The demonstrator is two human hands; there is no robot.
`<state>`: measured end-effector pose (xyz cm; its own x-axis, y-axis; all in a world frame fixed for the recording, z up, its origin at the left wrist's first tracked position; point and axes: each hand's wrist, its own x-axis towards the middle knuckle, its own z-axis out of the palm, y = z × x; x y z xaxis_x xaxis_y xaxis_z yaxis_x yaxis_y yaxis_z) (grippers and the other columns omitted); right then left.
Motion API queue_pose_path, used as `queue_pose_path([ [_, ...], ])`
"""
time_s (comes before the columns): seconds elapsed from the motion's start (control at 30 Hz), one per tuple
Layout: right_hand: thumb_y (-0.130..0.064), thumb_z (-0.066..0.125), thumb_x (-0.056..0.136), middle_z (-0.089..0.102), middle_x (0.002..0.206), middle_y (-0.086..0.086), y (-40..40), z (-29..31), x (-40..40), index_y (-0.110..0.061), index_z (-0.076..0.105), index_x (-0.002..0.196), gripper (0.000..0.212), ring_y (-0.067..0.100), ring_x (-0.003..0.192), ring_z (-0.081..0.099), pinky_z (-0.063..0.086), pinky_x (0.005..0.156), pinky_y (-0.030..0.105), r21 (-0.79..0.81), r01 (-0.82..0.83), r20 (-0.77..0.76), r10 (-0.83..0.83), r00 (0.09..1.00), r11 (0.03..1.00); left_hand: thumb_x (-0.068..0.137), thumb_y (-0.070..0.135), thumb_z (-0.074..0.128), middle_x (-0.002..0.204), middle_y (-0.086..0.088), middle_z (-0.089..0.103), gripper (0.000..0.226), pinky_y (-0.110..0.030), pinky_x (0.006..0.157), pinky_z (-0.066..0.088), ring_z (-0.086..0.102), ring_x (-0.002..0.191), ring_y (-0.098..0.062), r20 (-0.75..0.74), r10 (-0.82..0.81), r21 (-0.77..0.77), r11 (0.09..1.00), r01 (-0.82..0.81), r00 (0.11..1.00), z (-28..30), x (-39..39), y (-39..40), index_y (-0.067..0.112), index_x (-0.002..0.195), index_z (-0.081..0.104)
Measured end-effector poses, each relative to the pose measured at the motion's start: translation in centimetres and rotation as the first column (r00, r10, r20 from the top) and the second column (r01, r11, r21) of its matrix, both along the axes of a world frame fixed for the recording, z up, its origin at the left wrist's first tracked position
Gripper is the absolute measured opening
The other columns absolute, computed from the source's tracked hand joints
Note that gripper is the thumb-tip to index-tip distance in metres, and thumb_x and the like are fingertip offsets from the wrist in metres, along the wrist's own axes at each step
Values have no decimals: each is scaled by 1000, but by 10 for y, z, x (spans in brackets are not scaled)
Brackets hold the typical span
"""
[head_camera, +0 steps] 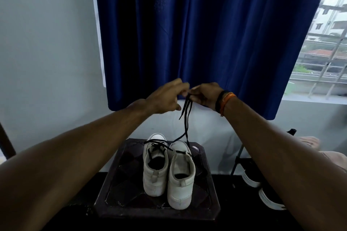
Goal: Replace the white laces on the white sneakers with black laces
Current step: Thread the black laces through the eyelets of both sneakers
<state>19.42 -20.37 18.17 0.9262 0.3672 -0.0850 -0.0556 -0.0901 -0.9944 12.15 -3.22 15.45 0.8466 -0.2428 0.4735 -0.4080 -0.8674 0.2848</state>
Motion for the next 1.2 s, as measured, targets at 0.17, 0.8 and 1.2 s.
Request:
queue_pose_path([
  [0.17,-3,61,95,72,93,11,-5,-3,6,0,68,106,13,17,79,70,60,78,26,149,-58,-170,83,982,987,77,19,85,124,0,53,53,-34,70,52,49,78,-10,190,-78,318,948,13,979,-7,-4,-12,19,124,60],
  [0.8,1,61,95,68,109,19,-13,4,-2,7,66,111,18,19,93,70,59,83,23,325,-16,-342,134,930,946,72,8,86,92,-10,64,34,-35,61,54,61,70,-24,477,-278,559,828,-45,834,10,6,-18,12,102,70],
  [1.2,2,58,96,70,82,17,-18,13,-18,7,68,95,11,14,56,70,56,51,16,405,76,-428,116,896,911,82,3,75,88,-6,61,24,-34,66,45,54,70,-20,534,-353,693,704,-158,769,23,-1,-15,14,103,73],
])
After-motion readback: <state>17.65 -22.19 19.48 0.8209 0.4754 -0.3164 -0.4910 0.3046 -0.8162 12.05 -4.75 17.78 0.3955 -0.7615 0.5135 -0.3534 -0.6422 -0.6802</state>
